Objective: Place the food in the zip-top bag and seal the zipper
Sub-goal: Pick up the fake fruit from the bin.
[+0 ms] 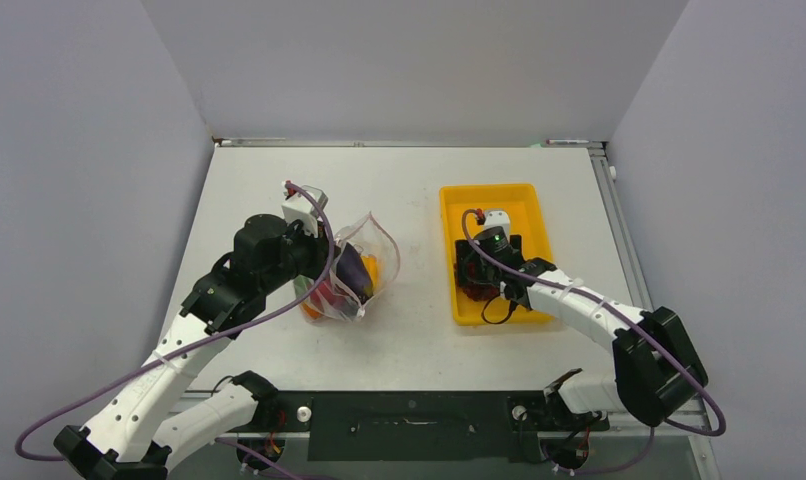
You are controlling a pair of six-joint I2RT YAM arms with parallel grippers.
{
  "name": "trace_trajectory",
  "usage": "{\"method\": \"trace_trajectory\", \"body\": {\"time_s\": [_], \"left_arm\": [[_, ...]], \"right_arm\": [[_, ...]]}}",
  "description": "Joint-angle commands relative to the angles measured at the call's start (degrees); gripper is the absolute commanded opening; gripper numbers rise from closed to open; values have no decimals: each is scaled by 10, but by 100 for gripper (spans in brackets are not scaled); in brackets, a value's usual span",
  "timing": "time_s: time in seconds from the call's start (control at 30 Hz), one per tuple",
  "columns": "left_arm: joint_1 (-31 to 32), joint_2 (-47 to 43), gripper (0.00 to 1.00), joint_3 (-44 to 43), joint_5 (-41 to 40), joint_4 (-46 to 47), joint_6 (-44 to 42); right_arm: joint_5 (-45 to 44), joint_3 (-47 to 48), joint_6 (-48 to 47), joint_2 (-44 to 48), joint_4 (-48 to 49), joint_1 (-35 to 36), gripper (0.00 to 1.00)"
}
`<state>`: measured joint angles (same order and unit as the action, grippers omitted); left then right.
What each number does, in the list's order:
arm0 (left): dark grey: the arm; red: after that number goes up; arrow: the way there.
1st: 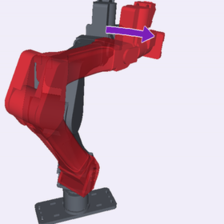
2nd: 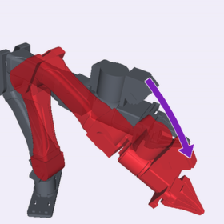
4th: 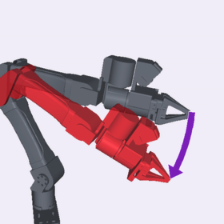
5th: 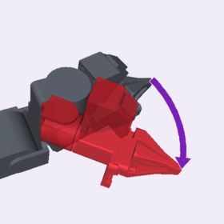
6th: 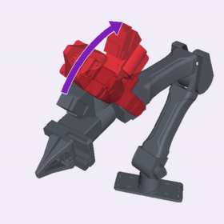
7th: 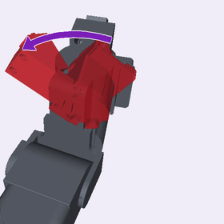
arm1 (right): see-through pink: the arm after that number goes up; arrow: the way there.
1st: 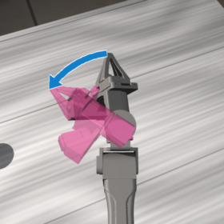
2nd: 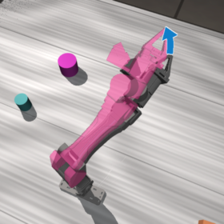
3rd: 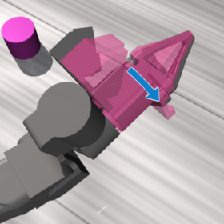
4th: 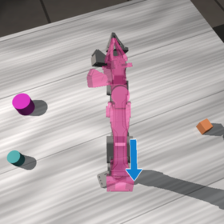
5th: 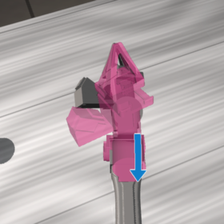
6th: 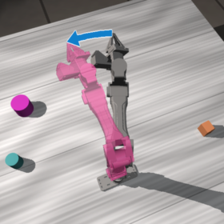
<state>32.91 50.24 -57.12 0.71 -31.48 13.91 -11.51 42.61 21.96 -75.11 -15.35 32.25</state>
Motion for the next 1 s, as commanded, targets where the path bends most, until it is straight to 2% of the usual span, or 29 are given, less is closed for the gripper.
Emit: {"method": "trace_trajectory", "body": {"time_s": [0.0,0.13,0.23,0.33,0.53,0.63,0.67,0.97], "left_arm": [[1,1,0,-8,-3,9,0],[1,1,0,-8,-3,9,0],[1,1,0,-8,-3,9,0],[1,0,0,-8,-3,10,0],[1,0,0,-7,-3,9,0],[1,1,0,-8,-3,9,0],[1,1,0,-8,-2,10,0],[1,2,0,-8,-2,10,-1]], "right_arm": [[27,-10,12,-29,50,-8,91],[33,-22,18,-57,74,-15,87],[34,-26,17,-74,85,-20,79],[32,-26,13,-85,92,-26,64],[28,-24,7,-81,93,-28,23],[22,-24,7,-62,88,-28,8],[19,-24,7,-53,86,-28,5],[2,-8,9,35,57,-26,5]]}}
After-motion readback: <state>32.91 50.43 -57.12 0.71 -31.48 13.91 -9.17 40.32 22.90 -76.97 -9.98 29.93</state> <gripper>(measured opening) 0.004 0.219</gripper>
